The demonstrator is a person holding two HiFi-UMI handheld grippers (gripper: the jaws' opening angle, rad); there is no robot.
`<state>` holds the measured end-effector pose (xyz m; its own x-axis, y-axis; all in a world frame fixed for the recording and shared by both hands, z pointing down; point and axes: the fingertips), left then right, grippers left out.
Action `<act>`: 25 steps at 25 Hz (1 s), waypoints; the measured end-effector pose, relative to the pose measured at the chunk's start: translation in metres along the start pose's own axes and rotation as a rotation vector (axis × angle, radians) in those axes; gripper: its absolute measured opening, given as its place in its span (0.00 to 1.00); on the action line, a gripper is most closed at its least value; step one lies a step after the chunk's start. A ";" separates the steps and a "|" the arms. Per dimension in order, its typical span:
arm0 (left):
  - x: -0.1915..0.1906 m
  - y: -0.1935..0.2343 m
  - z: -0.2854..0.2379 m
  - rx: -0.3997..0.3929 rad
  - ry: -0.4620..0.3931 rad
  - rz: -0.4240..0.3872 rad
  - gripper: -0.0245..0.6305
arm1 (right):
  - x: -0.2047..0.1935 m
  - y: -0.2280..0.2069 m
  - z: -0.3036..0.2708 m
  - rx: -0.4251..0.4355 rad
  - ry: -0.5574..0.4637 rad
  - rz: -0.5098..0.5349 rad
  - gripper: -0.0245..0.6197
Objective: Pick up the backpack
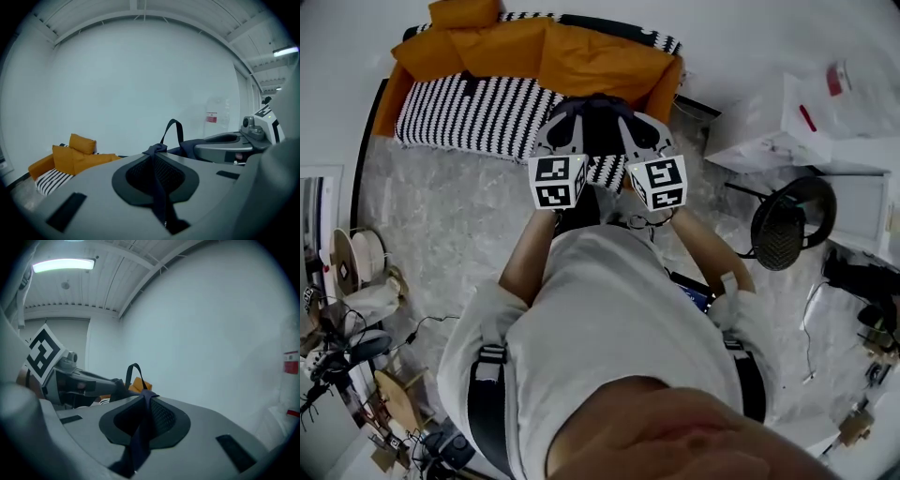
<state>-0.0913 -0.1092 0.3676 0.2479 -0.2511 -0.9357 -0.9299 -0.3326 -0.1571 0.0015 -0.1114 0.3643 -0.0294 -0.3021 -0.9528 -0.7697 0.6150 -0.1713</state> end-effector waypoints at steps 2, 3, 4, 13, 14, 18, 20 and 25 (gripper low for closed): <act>0.009 0.001 0.009 0.027 -0.010 -0.004 0.07 | 0.011 0.009 0.006 -0.017 -0.032 0.011 0.13; 0.013 0.001 0.015 0.038 -0.015 -0.002 0.07 | 0.015 0.014 0.010 -0.021 -0.047 0.022 0.13; 0.017 0.000 0.021 0.048 -0.022 0.000 0.07 | 0.020 0.019 0.015 -0.020 -0.063 0.031 0.13; 0.031 -0.014 0.065 0.078 -0.093 -0.027 0.07 | 0.033 0.049 0.047 0.025 -0.089 0.074 0.12; 0.030 -0.014 0.068 0.080 -0.097 -0.022 0.07 | 0.034 0.053 0.049 0.029 -0.086 0.089 0.12; 0.031 -0.012 0.078 0.085 -0.110 -0.034 0.07 | 0.037 0.062 0.055 0.028 -0.107 0.104 0.12; 0.033 -0.009 0.077 0.082 -0.112 -0.046 0.07 | 0.039 0.063 0.055 0.025 -0.119 0.081 0.12; 0.032 -0.016 0.080 0.087 -0.106 -0.049 0.07 | 0.032 0.063 0.062 0.029 -0.114 0.067 0.12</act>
<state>-0.0902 -0.0388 0.3152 0.2674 -0.1380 -0.9536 -0.9387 -0.2607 -0.2255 -0.0079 -0.0370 0.3079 -0.0064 -0.1756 -0.9844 -0.7497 0.6523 -0.1114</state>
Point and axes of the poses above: the fingertips, and each gripper's own axes: z backward along the fingers, y to its left, x out of its top, and after that the axes turned 11 degrees about -z, right-handed
